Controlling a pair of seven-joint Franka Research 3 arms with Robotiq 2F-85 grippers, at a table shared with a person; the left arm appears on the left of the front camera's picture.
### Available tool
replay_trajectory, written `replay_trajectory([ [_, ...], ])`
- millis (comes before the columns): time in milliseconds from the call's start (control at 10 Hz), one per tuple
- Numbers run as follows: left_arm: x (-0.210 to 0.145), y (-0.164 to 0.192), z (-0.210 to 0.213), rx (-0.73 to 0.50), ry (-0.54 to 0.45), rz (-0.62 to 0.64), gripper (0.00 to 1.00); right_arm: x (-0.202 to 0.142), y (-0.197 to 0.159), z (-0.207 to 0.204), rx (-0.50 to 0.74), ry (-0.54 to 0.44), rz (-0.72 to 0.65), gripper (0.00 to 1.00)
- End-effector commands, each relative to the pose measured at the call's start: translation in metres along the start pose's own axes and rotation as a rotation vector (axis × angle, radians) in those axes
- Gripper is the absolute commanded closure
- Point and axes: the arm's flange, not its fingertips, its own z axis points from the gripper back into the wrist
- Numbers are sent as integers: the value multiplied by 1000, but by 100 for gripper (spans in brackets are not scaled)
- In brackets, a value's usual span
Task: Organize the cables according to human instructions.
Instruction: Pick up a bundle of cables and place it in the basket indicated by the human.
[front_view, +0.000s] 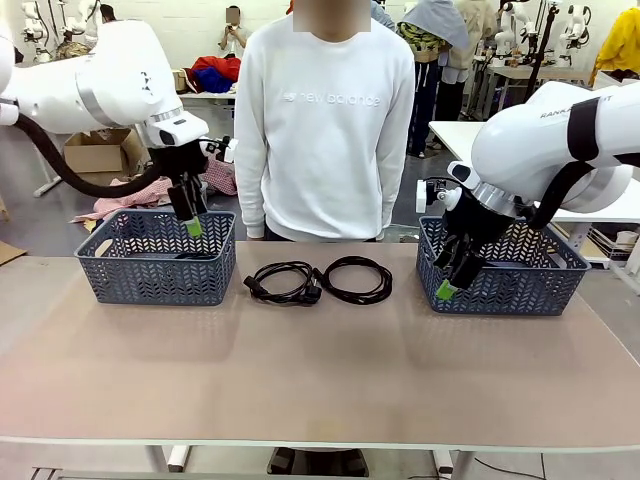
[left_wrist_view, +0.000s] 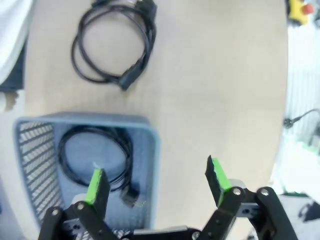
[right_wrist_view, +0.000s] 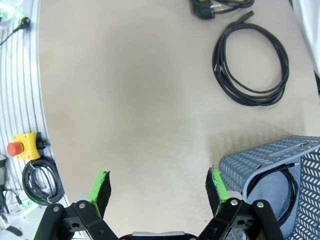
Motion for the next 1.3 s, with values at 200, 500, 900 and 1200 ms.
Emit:
replay_trajectory([
  [200, 9, -74, -26, 44, -121, 82, 0, 3, -2, 2, -7, -1, 2, 0],
  [500, 17, -111, -48, 32, -154, 92, 0, 3, -2, 2, -7, -1, 2, 0],
  [900, 27, -116, -58, 9, -129, 61, 0, 3, -2, 2, -7, -1, 2, 0],
  [1200, 27, -116, -58, 9, -129, 61, 0, 3, -2, 2, -7, -1, 2, 0],
])
